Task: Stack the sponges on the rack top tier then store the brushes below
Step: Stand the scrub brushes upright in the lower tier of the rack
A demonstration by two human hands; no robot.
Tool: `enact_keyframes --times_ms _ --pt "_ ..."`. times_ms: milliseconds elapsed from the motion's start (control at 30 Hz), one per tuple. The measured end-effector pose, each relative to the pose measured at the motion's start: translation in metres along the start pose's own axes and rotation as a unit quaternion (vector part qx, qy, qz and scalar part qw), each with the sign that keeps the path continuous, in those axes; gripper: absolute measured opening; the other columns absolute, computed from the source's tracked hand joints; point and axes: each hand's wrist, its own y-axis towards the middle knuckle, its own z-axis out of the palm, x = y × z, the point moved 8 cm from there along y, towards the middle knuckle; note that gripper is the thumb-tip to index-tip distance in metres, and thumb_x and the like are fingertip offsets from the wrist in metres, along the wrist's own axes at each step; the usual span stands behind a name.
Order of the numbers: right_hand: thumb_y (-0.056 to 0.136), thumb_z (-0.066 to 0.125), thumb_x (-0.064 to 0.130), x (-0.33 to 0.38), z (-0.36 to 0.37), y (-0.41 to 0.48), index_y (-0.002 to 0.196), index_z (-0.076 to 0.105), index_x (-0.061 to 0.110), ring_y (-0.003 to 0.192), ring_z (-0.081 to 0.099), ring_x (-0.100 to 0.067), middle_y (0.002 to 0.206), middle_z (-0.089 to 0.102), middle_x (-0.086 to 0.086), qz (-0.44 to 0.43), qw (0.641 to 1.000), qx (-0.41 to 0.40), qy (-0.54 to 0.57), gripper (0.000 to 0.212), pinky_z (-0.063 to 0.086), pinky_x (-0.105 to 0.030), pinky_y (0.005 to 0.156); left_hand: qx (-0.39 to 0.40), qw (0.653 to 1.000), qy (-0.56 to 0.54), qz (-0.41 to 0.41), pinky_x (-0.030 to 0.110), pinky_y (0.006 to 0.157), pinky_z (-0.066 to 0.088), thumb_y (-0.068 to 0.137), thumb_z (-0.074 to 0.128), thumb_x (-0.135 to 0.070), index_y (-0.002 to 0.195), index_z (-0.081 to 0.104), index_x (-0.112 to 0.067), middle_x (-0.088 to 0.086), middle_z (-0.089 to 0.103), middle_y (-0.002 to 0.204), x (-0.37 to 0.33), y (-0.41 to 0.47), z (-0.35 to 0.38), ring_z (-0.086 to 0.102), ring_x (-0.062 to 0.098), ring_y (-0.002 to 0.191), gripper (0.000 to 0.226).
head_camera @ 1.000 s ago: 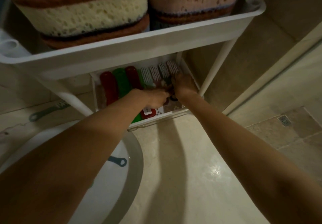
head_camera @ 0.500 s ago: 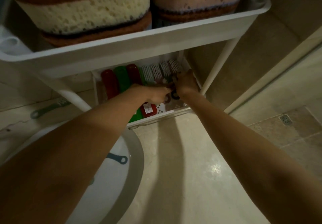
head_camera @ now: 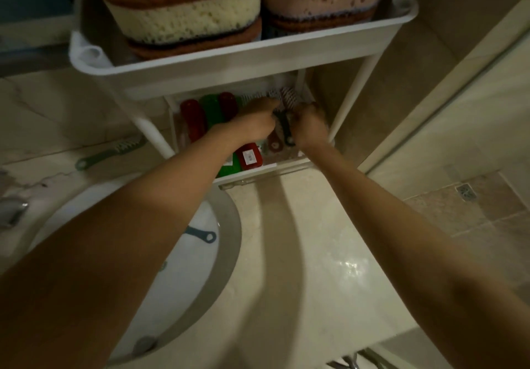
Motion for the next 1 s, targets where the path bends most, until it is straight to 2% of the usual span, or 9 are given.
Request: enact_keyframes --times_ms 100,200,333,500,633,700,767,900,1000 --pt "0.089 0.048 0.01 0.022 -0.022 -0.038 0.103 0.063 -0.003 0.098 0.061 -0.037 0.103 0.065 -0.024 -0.035 0.996 -0.055 0.053 0.024 0.045 -0.036 0.078 -0.079 0.996 -0.039 -0.009 0.024 0.087 0.037 0.097 0.034 -0.011 0.13 0.048 -0.012 0.012 0.053 0.13 -0.007 -0.039 -0.023 0.051 0.024 0.116 0.035" --pt "0.09 0.047 0.007 0.048 -0.017 -0.086 0.101 0.066 0.0 0.091 0.063 -0.036 0.096 0.068 -0.022 -0.074 0.992 -0.038 0.097 0.023 0.039 -0.029 0.068 -0.127 0.989 -0.072 -0.035 0.028 0.091 0.042 0.096 0.037 -0.013 0.125 0.054 -0.01 0.013 0.058 0.126 0.004 -0.096 -0.034 0.054 0.026 0.115 0.034" --pt "0.087 0.048 0.003 0.071 0.025 -0.16 0.107 0.066 0.003 0.1 0.062 -0.033 0.106 0.068 -0.019 -0.073 0.988 0.056 0.124 0.027 0.044 -0.032 0.084 -0.19 0.967 -0.122 -0.121 0.032 0.092 0.045 0.096 0.04 -0.015 0.12 0.058 -0.013 0.01 0.062 0.12 0.06 -0.201 -0.023 0.057 0.024 0.109 0.03" --pt "0.085 0.046 -0.001 0.114 0.109 -0.252 0.105 0.065 -0.001 0.097 0.064 -0.037 0.105 0.068 -0.022 -0.101 0.956 0.235 0.14 0.028 0.047 -0.041 0.092 -0.219 0.922 -0.167 -0.274 0.022 0.083 0.042 0.092 0.046 -0.006 0.113 0.063 -0.007 0.012 0.066 0.114 0.153 -0.327 0.013 0.062 0.026 0.103 0.027" --pt "0.087 0.046 0.005 0.148 0.168 -0.319 0.116 0.058 0.004 0.102 0.062 -0.034 0.111 0.066 -0.02 -0.128 0.924 0.347 0.094 0.031 0.046 -0.036 0.095 -0.287 0.86 -0.214 -0.363 0.04 0.087 0.049 0.092 0.046 -0.004 0.106 0.063 0.0 0.021 0.065 0.107 0.222 -0.413 0.024 0.063 0.034 0.096 0.023" --pt "0.089 0.05 0.014 0.163 0.196 -0.355 0.118 0.054 0.005 0.105 0.06 -0.032 0.111 0.065 -0.019 -0.174 0.901 0.396 0.043 0.031 0.043 -0.032 0.09 -0.307 0.837 -0.221 -0.396 0.043 0.084 0.049 0.091 0.046 -0.002 0.1 0.063 0.004 0.024 0.065 0.103 0.25 -0.447 0.03 0.063 0.035 0.091 0.02" --pt "0.091 0.051 0.026 0.175 0.223 -0.387 0.115 0.05 0.003 0.107 0.057 -0.033 0.113 0.061 -0.019 -0.205 0.877 0.434 -0.013 0.034 0.043 -0.035 0.088 -0.316 0.818 -0.219 -0.428 0.044 0.081 0.051 0.088 0.047 -0.001 0.092 0.062 0.005 0.026 0.065 0.098 0.278 -0.476 0.035 0.063 0.036 0.088 0.017" --pt "0.09 0.051 0.029 0.195 0.261 -0.429 0.114 0.046 0.004 0.107 0.056 -0.034 0.116 0.055 -0.016 -0.277 0.843 0.443 -0.127 0.035 0.045 -0.038 0.083 -0.319 0.79 -0.229 -0.47 0.048 0.078 0.051 0.087 0.049 0.001 0.093 0.063 0.003 0.029 0.064 0.1 0.324 -0.515 0.04 0.064 0.041 0.087 0.016" --pt "0.093 0.044 0.035 0.198 0.278 -0.444 0.118 0.047 0.007 0.105 0.058 -0.034 0.116 0.058 -0.014 -0.261 0.849 0.443 -0.124 0.037 0.046 -0.041 0.084 -0.328 0.772 -0.242 -0.488 0.046 0.08 0.05 0.087 0.049 0.0 0.098 0.063 0.003 0.027 0.065 0.103 0.355 -0.538 0.037 0.064 0.04 0.09 0.018"
